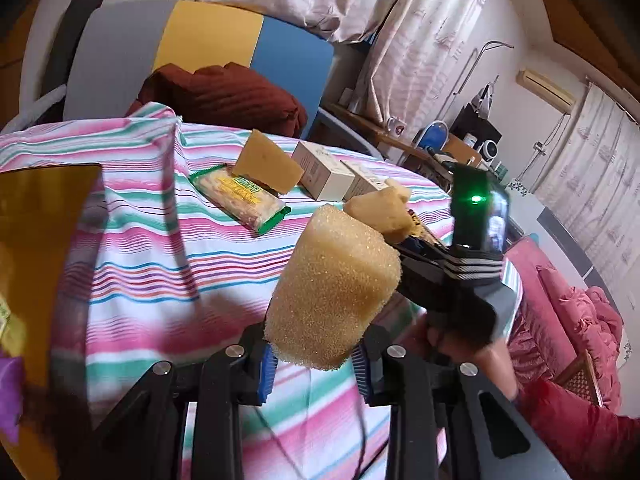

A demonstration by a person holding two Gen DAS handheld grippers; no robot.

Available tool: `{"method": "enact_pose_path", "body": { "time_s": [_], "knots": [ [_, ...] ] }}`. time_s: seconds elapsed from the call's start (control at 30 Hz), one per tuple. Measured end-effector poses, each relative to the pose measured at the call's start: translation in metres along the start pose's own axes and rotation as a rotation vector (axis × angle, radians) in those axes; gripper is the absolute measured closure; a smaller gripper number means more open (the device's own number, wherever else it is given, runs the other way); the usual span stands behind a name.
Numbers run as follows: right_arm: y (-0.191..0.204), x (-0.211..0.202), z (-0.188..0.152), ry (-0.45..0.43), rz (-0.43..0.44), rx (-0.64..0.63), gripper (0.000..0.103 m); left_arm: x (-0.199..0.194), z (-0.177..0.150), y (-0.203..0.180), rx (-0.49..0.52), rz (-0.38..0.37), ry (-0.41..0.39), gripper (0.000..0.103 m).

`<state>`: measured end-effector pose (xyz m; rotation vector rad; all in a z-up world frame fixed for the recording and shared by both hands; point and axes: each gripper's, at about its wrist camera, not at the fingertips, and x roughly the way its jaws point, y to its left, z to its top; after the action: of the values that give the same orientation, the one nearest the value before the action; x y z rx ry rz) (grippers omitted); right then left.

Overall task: Organize objects
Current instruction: 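Carry both yellow sponges over the gold tray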

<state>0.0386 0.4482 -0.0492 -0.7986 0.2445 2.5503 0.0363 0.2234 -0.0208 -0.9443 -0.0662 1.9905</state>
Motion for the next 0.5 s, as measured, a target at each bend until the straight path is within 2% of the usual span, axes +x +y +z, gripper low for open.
{"method": "enact_pose_path", "body": {
  "time_s": [0.23,0.37,0.5],
  "knots": [
    [0.004,-0.009,-0.002,-0.024,-0.010,-0.022,0.047,-0.038,-0.003,0.019,-0.049,-0.016,-0.016,0.072],
    [0.015,-0.018,-0.005,-0.049,-0.007,-0.071,0.047,-0.060,-0.001,0.031,-0.063,0.004,-0.031,0.072],
    [0.028,-0.021,-0.007,-0.051,-0.002,-0.130,0.047,-0.083,0.004,0.046,-0.051,0.054,-0.053,0.072]
  ]
}}
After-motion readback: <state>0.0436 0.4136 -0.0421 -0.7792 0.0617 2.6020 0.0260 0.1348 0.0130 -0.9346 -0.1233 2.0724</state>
